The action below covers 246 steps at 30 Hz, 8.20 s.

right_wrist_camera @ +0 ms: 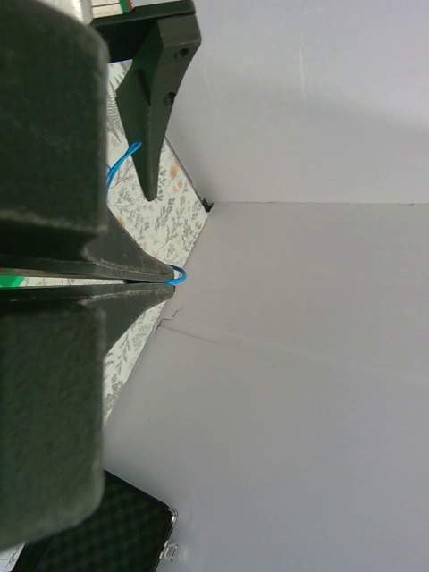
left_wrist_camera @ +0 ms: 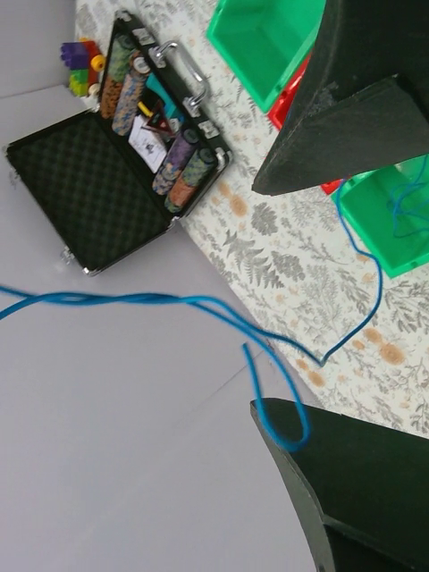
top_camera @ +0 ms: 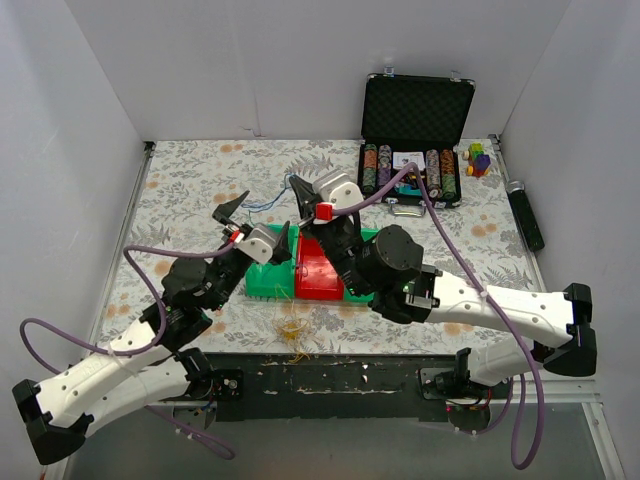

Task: Untangle the cables

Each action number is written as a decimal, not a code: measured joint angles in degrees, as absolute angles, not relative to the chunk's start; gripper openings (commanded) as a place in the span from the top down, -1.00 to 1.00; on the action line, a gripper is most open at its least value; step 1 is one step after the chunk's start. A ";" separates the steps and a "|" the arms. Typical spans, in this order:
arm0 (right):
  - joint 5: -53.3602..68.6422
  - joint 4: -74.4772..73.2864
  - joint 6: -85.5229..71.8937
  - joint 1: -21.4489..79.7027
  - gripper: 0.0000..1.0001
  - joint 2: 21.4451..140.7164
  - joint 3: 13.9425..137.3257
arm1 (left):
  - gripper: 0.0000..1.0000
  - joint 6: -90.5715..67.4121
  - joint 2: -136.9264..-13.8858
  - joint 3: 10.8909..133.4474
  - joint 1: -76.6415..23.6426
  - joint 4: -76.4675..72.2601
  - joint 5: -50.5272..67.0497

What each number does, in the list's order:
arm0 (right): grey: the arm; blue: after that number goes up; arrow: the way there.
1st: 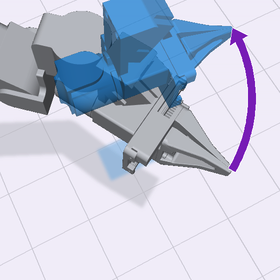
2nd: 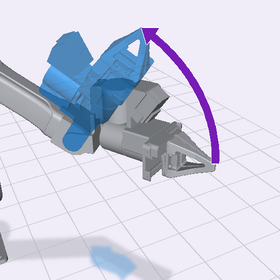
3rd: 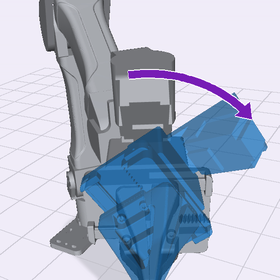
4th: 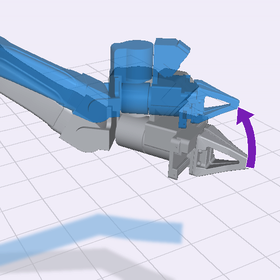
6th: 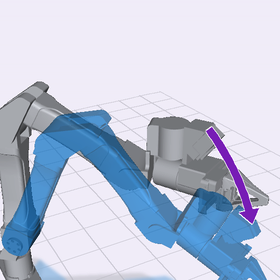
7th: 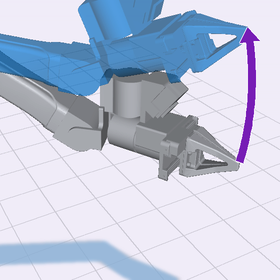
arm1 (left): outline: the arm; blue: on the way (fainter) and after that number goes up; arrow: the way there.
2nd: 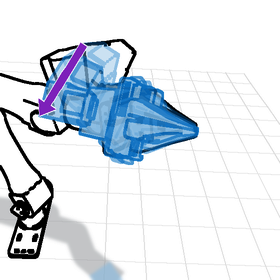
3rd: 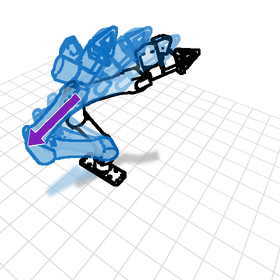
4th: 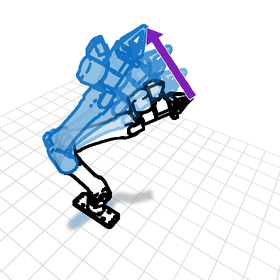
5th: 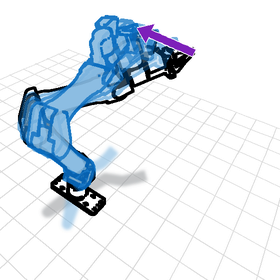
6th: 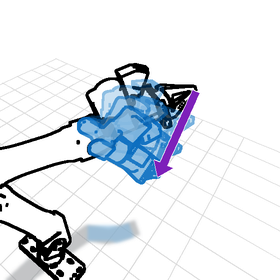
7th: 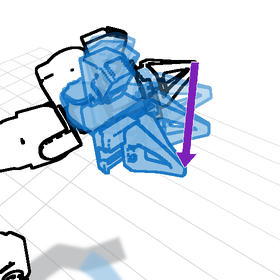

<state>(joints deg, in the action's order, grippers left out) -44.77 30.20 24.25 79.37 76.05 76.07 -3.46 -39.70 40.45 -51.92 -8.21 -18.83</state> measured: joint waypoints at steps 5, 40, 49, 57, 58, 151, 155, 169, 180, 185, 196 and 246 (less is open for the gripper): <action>-44.05 30.15 24.25 79.18 0.97 76.77 76.79 | -0.96 -2.33 -40.47 41.39 -51.20 -12.56 -19.40; -39.99 29.63 19.59 74.81 0.97 77.32 77.78 | -0.96 -1.96 -55.42 40.18 -30.94 -22.33 -8.32; -36.91 26.72 13.02 70.08 0.97 79.35 76.69 | -0.96 -4.84 -55.77 38.68 -28.71 -20.95 -4.34; -31.46 21.78 4.60 63.86 0.97 87.81 75.96 | -0.96 -6.46 -53.12 36.14 -28.67 -15.55 -2.11; -30.68 21.08 3.66 63.24 0.97 89.06 75.99 | -0.96 -6.66 -52.42 36.12 -28.67 -14.15 -1.41; -24.91 -1.87 -16.82 62.26 -0.04 80.36 59.90 | -0.96 -12.27 -31.79 36.82 -28.25 13.93 22.74; -23.44 0.58 -19.53 64.66 0.02 71.09 49.69 | -0.96 -4.80 -34.79 33.61 -28.25 22.57 31.20; -17.58 8.23 -26.81 73.84 0.10 69.80 32.95 | -0.64 10.48 -38.33 29.21 -28.25 30.37 42.98; -15.29 12.23 -27.92 73.84 0.08 77.91 33.91 | -0.51 21.50 -38.79 24.40 -28.95 32.53 45.98; -13.19 14.96 -28.58 73.84 0.08 78.81 34.68 | -0.48 24.38 -41.32 24.36 -29.23 32.49 45.95; -9.61 19.59 -31.27 73.82 0.34 82.67 36.12 | -0.22 25.63 -42.89 23.70 -30.52 30.87 45.89; -8.23 16.12 -29.65 75.29 0.74 85.17 35.70 | 0.51 14.41 -45.56 22.85 -41.12 26.92 40.88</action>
